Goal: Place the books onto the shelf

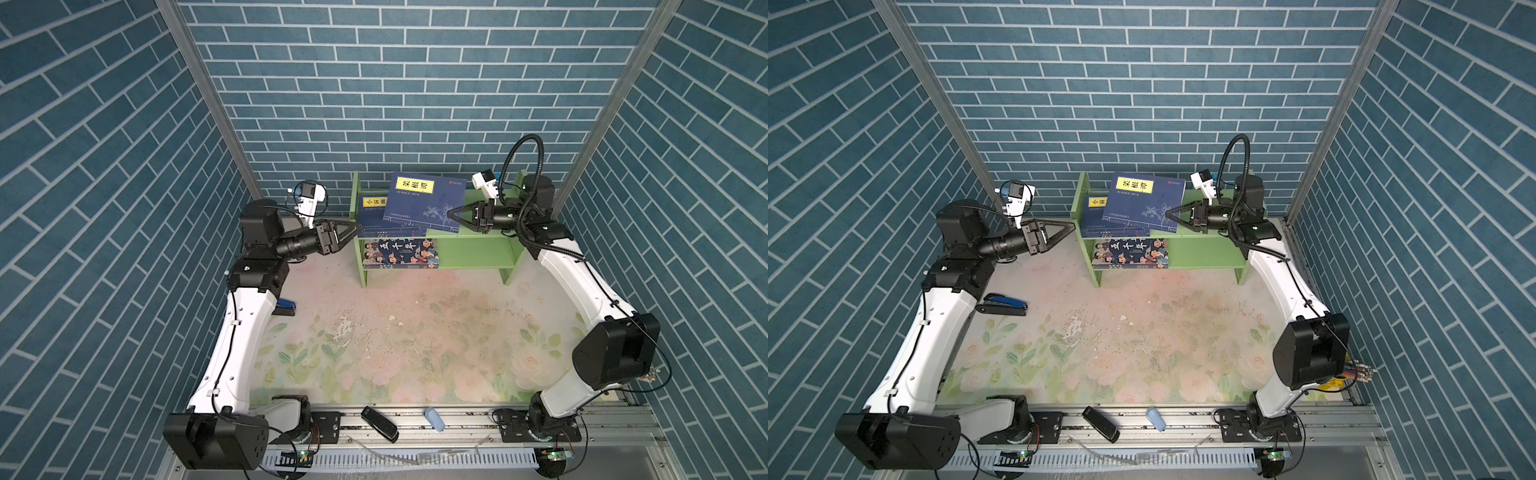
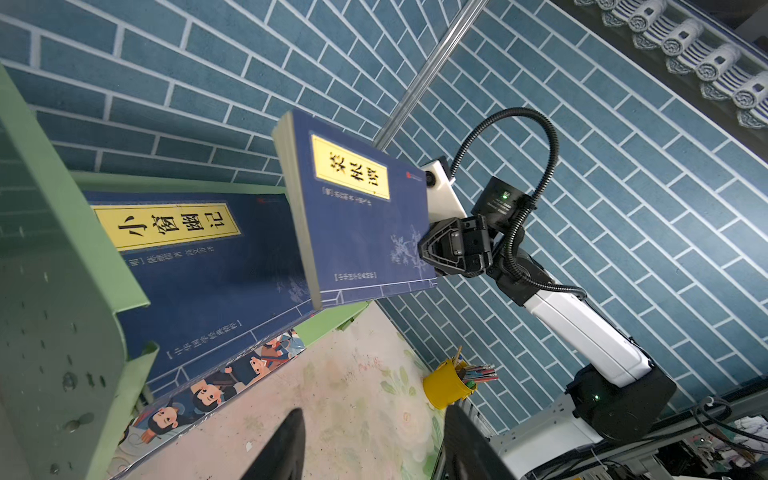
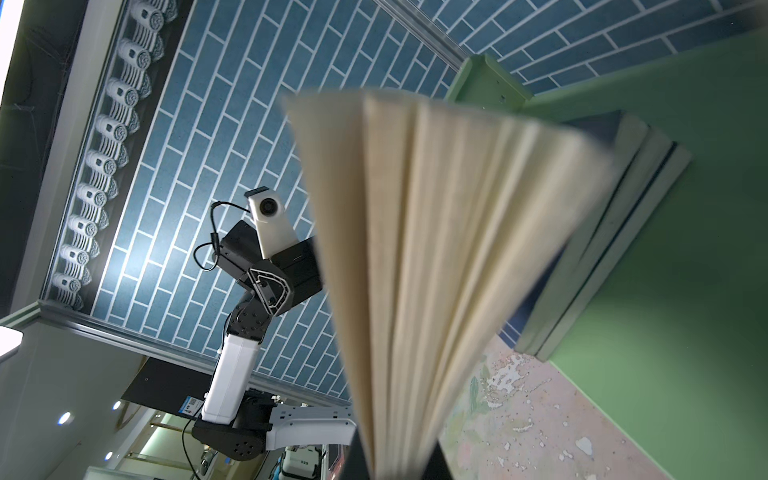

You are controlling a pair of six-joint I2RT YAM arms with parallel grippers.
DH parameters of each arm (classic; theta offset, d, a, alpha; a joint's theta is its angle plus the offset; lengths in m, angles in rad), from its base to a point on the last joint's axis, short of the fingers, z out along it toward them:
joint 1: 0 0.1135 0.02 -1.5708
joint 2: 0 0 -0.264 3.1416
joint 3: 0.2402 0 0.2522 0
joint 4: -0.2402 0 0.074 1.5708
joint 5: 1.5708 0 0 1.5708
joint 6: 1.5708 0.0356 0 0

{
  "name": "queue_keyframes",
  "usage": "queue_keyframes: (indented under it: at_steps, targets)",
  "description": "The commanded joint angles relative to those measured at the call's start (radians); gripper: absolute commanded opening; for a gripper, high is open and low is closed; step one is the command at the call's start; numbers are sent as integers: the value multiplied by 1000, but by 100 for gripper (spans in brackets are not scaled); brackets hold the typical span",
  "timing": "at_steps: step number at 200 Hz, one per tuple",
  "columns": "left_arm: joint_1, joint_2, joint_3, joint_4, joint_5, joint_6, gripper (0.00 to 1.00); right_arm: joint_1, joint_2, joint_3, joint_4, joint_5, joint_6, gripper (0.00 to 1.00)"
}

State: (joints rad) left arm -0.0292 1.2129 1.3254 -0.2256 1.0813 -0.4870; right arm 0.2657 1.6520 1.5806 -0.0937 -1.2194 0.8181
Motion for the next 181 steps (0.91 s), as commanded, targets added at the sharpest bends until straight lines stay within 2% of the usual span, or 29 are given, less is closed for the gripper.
queue_keyframes:
  at_steps: [1, 27, 62, 181]
  targets:
    - [2, 6, 5, 40, 34, -23, 55, 4, 21, 60, -72, -45, -63, 0]
    - [0, 14, 9, 61, 42, -35, 56, 7, 70, 143, -184, -30, -102, 0]
    - [0, 18, 6, 76, 61, -32, 56, 25, 140, 255, -421, 12, -228, 0]
    - [-3, 39, -18, 215, 72, -109, 59, 84, 309, 439, -547, 44, -246, 0]
